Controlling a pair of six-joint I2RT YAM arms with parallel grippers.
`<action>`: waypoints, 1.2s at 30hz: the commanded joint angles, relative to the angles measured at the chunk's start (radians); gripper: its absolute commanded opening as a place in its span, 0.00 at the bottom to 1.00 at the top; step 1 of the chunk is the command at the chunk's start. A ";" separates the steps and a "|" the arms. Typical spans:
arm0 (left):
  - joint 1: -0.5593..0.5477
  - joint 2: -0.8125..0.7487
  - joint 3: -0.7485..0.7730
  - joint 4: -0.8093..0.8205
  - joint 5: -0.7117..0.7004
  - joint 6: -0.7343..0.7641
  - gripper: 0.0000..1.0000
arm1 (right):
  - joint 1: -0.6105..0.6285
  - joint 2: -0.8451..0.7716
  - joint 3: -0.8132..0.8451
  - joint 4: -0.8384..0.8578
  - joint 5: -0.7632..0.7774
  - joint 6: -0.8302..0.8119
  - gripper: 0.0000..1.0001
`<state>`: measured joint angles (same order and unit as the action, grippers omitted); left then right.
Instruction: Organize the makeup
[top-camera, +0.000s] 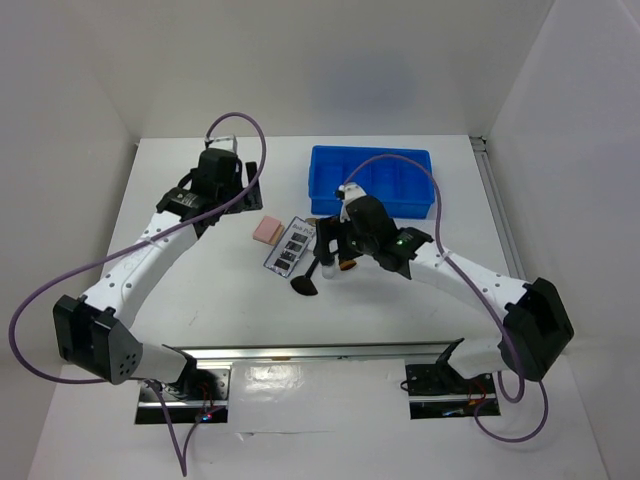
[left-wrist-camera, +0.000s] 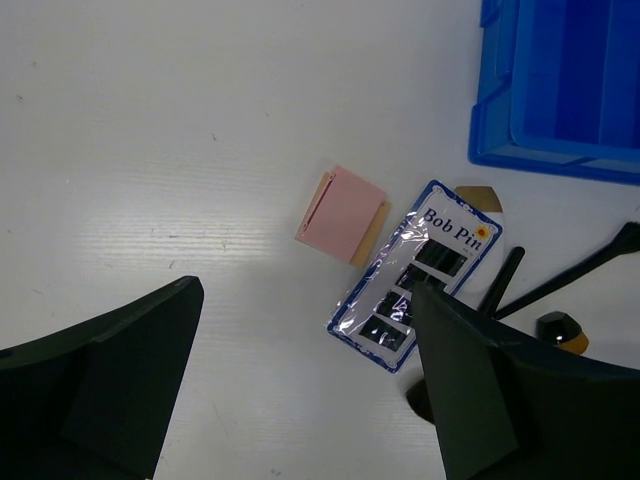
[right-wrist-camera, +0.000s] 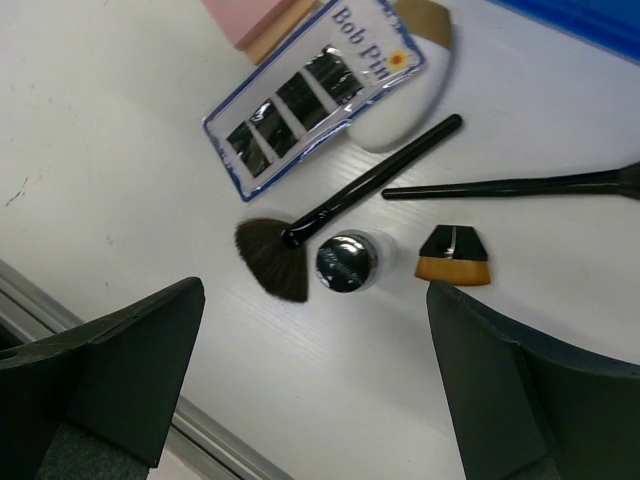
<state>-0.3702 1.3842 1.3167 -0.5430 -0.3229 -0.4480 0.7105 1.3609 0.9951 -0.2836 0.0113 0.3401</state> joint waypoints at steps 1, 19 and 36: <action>-0.003 -0.011 0.030 0.015 0.028 0.005 1.00 | 0.037 0.020 -0.027 0.081 0.013 -0.016 1.00; -0.003 -0.011 0.006 0.037 0.038 -0.004 1.00 | 0.124 0.211 -0.004 0.106 0.254 0.057 0.91; -0.003 -0.024 -0.017 0.046 0.038 -0.004 1.00 | 0.133 0.264 0.016 0.124 0.291 0.066 0.51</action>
<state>-0.3702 1.3811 1.3022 -0.5179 -0.2829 -0.4488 0.8284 1.6276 0.9817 -0.1989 0.2619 0.3988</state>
